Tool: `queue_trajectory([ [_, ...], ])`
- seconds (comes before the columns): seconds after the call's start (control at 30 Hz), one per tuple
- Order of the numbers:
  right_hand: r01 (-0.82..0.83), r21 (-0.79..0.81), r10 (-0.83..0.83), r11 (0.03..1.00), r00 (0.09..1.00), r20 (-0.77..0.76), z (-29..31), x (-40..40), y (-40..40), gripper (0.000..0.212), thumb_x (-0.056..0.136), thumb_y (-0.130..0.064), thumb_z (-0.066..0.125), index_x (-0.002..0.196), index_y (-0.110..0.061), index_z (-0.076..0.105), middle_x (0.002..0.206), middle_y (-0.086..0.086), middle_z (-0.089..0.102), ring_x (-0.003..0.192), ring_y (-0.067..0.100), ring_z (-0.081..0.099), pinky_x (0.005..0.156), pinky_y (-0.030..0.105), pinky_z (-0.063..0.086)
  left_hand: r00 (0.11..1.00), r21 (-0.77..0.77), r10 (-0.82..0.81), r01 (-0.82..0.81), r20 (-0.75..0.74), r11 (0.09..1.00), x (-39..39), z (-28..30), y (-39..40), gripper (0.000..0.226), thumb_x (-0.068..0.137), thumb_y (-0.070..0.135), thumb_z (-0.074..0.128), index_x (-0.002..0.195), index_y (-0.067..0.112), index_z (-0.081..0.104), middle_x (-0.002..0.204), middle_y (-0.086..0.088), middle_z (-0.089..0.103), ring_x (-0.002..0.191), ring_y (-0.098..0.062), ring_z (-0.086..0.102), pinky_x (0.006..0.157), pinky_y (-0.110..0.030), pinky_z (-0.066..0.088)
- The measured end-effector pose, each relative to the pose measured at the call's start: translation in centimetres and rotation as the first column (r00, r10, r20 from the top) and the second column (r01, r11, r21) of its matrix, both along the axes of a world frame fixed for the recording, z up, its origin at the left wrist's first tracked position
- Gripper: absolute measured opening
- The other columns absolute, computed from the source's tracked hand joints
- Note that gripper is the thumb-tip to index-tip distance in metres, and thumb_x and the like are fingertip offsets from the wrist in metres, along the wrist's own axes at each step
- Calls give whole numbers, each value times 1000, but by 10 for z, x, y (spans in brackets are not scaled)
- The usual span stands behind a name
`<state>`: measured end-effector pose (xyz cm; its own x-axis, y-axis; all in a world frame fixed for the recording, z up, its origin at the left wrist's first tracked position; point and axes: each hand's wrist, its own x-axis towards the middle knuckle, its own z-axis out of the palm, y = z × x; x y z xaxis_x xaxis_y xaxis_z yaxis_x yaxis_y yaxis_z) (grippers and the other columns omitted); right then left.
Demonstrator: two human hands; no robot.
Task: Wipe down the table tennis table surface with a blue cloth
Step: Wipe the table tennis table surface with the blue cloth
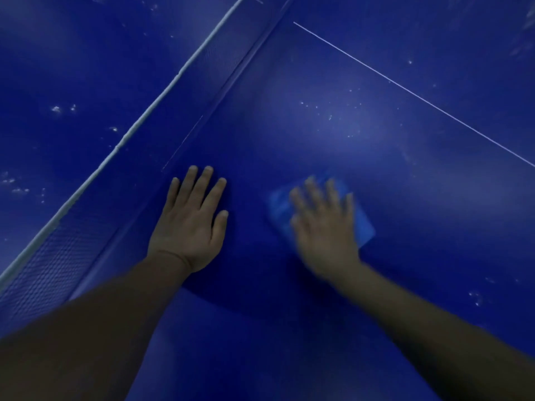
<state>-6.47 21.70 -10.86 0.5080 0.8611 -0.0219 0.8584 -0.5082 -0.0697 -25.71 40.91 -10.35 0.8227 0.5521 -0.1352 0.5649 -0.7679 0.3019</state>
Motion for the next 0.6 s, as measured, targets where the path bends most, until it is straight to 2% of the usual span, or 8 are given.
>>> queue_trajectory([
  [0.07, -429, -45, 427, 902, 903, -51, 2, -23, -25, 52, 106, -48, 25, 155, -33, 31, 164, 0, 27, 153, 33, 17, 119, 63, 13, 1000, -15, 1, -1, -3, 1000, 0, 1, 1, 66, 101, 51, 12, 159, 20, 19, 169, -3, 6, 155, -18, -11, 124, -39, -12],
  [0.13, -463, -48, 463, 885, 886, -19, 1, 19, -26, 50, 104, -45, 31, 153, -33, 33, 160, 2, 36, 150, 35, 25, 117, 64, 19, 1000, -17, 6, -6, -8, 1000, 0, 2, 1, 66, 101, 50, 12, 159, 21, 19, 169, -2, 6, 154, -17, -11, 124, -40, -11],
  [0.23, 143, -21, -142, 989, 987, 73, 1, 109, -8, 56, 103, -49, 20, 153, -28, 35, 160, 6, 35, 148, 37, 28, 112, 67, 24, 1000, -12, 3, -3, -21, 1000, 0, 1, 2, 65, 101, 50, 14, 159, 21, 19, 169, -2, 6, 155, -18, -10, 125, -43, -7],
  [0.33, 635, 6, -632, 773, 770, -91, 12, 135, 17, 56, 104, -47, 21, 157, -31, 28, 167, -1, 19, 153, 32, 11, 119, 63, 8, 1000, -5, 6, -6, -28, 1000, 0, 1, 2, 65, 100, 48, 16, 159, 21, 22, 168, -4, 9, 155, -21, -7, 125, -45, -6],
  [0.4, 470, 40, -471, 882, 882, 2, 8, 97, 44, 57, 102, -46, 22, 156, -29, 34, 164, 2, 26, 151, 36, 18, 118, 65, 13, 1000, -4, 8, -8, -29, 1000, 1, 0, 2, 64, 100, 47, 18, 158, 21, 23, 168, -4, 10, 155, -20, -6, 124, -44, -8],
  [0.47, -5, 39, 4, 999, 1000, 29, 1, 49, 65, 56, 101, -46, 25, 152, -28, 41, 161, 3, 34, 150, 37, 25, 117, 66, 17, 1000, 0, 7, -7, -28, 1000, 0, -1, 2, 63, 100, 46, 18, 158, 21, 22, 168, -3, 10, 155, -19, -7, 124, -43, -8],
  [0.53, -330, -18, 330, 944, 944, 16, -1, 37, 80, 53, 102, -47, 29, 150, -30, 43, 160, 1, 35, 150, 33, 25, 118, 64, 16, 1000, 16, 2, -2, -22, 1000, 0, -2, 2, 62, 101, 44, 20, 158, 20, 23, 168, -4, 11, 155, -20, -5, 124, -43, -7],
  [0.6, -233, 32, 231, 972, 971, 66, -4, 75, 101, 53, 102, -46, 29, 148, -28, 47, 158, 3, 40, 147, 36, 31, 114, 68, 23, 1000, 33, -7, 8, -18, 999, 0, -4, 3, 60, 102, 43, 22, 157, 20, 26, 167, -5, 14, 156, -22, -2, 124, -43, -6],
])
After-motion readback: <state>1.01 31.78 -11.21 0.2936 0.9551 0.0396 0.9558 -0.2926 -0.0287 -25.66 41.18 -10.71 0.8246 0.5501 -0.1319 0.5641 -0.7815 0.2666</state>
